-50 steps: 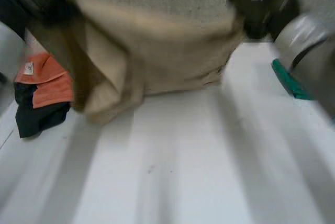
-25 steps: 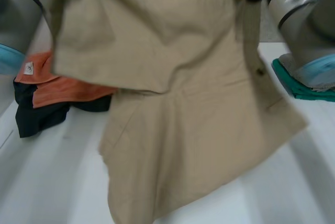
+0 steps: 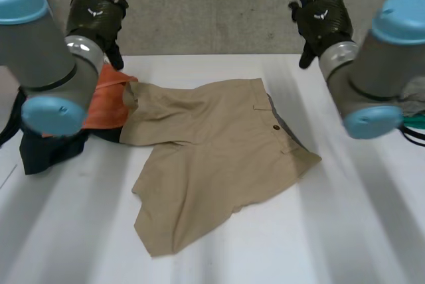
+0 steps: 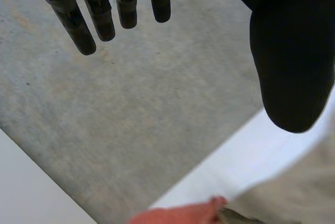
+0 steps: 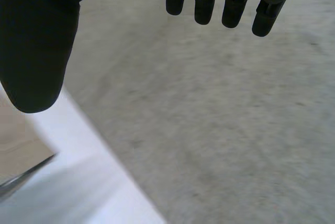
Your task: Fold the laundry.
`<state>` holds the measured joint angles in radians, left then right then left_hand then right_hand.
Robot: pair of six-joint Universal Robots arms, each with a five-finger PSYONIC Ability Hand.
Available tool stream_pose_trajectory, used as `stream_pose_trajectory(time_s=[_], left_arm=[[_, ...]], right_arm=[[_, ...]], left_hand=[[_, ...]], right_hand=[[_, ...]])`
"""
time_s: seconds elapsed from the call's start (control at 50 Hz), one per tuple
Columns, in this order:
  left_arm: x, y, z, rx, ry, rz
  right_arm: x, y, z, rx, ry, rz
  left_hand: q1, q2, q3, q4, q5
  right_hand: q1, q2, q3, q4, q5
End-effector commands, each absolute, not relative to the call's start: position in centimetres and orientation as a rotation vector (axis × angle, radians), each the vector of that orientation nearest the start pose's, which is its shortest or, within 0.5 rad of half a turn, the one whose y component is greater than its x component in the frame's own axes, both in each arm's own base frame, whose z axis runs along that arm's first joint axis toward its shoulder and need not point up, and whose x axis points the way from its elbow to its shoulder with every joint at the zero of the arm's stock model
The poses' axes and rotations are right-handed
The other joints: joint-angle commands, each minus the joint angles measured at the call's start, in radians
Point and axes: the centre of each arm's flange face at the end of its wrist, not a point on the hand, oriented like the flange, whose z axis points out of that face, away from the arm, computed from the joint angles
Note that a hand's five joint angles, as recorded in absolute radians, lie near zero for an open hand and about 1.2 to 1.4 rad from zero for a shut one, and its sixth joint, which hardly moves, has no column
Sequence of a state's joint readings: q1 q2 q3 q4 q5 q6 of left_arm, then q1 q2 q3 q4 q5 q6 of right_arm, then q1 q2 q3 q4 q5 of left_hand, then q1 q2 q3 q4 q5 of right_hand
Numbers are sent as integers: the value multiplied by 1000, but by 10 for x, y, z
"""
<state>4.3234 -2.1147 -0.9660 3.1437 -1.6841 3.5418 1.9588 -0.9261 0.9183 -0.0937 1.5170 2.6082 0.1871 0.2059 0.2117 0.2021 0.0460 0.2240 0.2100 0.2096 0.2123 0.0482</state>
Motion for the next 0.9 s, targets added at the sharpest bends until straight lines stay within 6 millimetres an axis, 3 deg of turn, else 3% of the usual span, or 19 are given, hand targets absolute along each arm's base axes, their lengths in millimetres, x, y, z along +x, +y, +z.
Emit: stream_pose_trajectory(time_s=[0.02, 0.04, 0.06, 0.12, 0.14, 0.22, 0.34, 0.52, 0.72, 0.9], left_arm=[[-270, -228, 259, 1012, 2244, -1984], [-270, -213, 252, 1069, 2278, -1945], [-268, -183, 239, 1175, 2340, -1872], [-266, -142, 217, 1345, 2430, -1747], [-265, -119, 205, 1446, 2472, -1667], [-259, -91, 177, 1538, 2564, -1449], [-255, -95, 150, 1455, 2576, -1287], [-265, -120, 135, 1380, 2441, -1422], [-269, -130, 137, 1352, 2358, -1544], [-267, -135, 158, 1260, 2315, -1731]], right_arm=[[265, -315, 241, -1486, 2001, -1912], [261, -310, 237, -1520, 2011, -1863], [254, -299, 224, -1579, 2043, -1750], [242, -287, 206, -1657, 2080, -1607], [234, -281, 194, -1711, 2090, -1528], [226, -278, 163, -1788, 2044, -1461], [225, -291, 134, -1771, 2007, -1546], [231, -307, 120, -1681, 1978, -1684], [239, -304, 118, -1671, 1949, -1702], [241, -306, 115, -1660, 1948, -1726]], left_hand=[[199, 181, 175, 184, 166], [217, 198, 192, 202, 184], [301, 283, 277, 286, 268], [370, 351, 345, 355, 336], [399, 380, 374, 384, 365], [429, 410, 404, 414, 395], [285, 266, 260, 270, 252], [243, 225, 219, 229, 210], [417, 398, 392, 402, 383], [470, 451, 445, 455, 436]], right_hand=[[130, 144, 144, 141, 131], [144, 158, 159, 156, 145], [205, 219, 220, 217, 207], [262, 276, 276, 273, 263], [311, 325, 326, 323, 312], [356, 370, 370, 367, 357], [344, 358, 358, 356, 345], [353, 367, 367, 364, 354], [412, 426, 426, 423, 413], [414, 428, 429, 426, 416]])
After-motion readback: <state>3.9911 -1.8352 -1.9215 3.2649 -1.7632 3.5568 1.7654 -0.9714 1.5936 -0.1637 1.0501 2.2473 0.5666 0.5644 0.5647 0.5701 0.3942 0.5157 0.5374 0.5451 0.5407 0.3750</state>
